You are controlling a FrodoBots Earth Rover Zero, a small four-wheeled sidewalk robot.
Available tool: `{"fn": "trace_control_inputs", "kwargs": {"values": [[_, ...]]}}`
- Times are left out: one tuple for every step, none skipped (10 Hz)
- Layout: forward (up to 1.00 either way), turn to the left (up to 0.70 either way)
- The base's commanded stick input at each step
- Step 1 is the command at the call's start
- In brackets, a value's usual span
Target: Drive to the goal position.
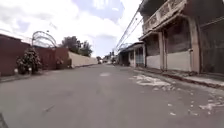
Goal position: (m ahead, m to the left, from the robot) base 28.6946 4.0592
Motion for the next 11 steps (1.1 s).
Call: {"fn": "trace_control_inputs", "kwargs": {"values": [[1.0,0.0],[1.0,0.0],[1.0,0.0],[1.0,0.0],[1.0,0.0],[1.0,0.0],[1.0,0.0],[1.0,0.0],[1.0,0.0],[1.0,0.0],[1.0,0.0]]}}
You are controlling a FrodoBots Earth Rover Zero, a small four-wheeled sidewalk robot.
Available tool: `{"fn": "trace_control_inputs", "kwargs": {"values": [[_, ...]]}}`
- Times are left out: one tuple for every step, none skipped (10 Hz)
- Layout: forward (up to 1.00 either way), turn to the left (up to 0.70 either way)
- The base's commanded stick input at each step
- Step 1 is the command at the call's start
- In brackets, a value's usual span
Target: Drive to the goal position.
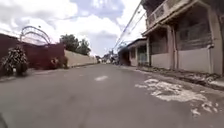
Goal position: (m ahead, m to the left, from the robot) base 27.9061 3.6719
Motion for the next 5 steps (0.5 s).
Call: {"fn": "trace_control_inputs", "kwargs": {"values": [[1.0,0.0],[1.0,0.0],[1.0,0.0],[1.0,0.0],[1.0,0.0]]}}
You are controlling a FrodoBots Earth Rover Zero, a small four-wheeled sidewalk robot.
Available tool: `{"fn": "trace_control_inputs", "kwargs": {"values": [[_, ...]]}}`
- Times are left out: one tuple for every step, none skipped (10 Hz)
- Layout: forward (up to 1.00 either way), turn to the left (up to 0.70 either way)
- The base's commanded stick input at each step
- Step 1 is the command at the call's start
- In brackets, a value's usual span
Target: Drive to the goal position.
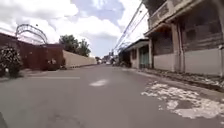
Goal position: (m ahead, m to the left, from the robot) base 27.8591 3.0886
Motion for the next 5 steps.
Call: {"fn": "trace_control_inputs", "kwargs": {"values": [[1.0,0.0],[1.0,0.0],[1.0,0.0],[1.0,0.0],[1.0,0.0]]}}
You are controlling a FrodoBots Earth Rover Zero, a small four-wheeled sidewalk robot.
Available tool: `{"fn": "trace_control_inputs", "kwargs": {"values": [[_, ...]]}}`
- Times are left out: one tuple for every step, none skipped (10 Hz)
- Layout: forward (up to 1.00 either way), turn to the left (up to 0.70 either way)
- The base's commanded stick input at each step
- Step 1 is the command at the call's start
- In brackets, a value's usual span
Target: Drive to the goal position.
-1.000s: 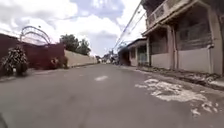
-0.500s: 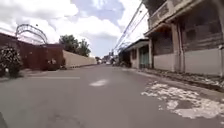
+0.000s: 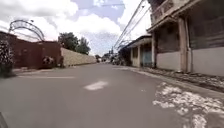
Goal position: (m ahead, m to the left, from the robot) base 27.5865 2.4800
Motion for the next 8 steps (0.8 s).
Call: {"fn": "trace_control_inputs", "kwargs": {"values": [[1.0,0.03],[1.0,0.23],[1.0,0.05],[1.0,0.0],[1.0,0.0],[1.0,0.0],[1.0,0.0],[1.0,0.0]]}}
